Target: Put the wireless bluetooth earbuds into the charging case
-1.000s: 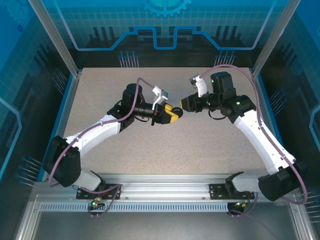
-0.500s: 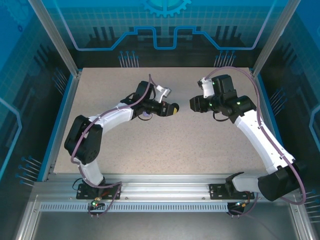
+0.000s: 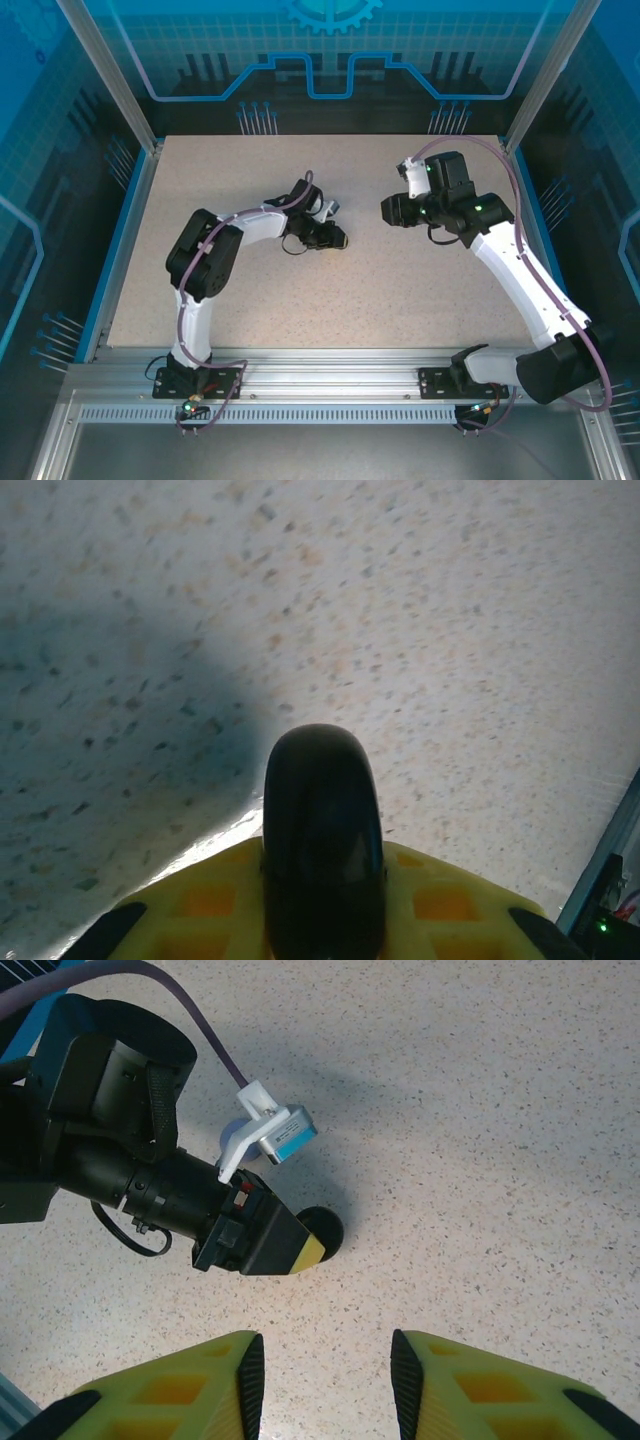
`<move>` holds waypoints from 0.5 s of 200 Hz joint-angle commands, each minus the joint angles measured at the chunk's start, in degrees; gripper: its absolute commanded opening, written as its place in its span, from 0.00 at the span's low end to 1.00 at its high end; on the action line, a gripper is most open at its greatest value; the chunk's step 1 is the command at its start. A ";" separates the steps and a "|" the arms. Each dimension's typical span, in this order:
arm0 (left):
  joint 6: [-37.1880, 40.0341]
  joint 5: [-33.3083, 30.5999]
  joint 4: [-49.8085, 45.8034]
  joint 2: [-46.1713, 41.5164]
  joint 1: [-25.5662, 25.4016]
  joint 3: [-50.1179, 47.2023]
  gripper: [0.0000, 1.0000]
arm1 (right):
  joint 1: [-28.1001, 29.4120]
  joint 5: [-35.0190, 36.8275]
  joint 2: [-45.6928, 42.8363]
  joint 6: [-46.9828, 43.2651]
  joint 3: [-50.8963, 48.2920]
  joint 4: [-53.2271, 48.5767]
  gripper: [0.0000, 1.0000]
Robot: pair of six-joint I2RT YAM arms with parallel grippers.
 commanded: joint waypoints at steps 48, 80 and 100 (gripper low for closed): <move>-3.82 -2.69 -4.83 3.02 1.46 2.47 0.22 | -1.20 0.35 -1.30 -0.40 -0.91 -0.96 0.41; -3.56 -3.01 -5.06 2.56 1.72 1.40 0.44 | -1.37 0.43 -1.52 -0.66 -1.17 -1.04 0.42; -2.70 -4.75 -5.30 0.52 1.71 0.07 0.59 | -1.57 0.70 -1.45 -0.91 -1.51 -1.13 0.42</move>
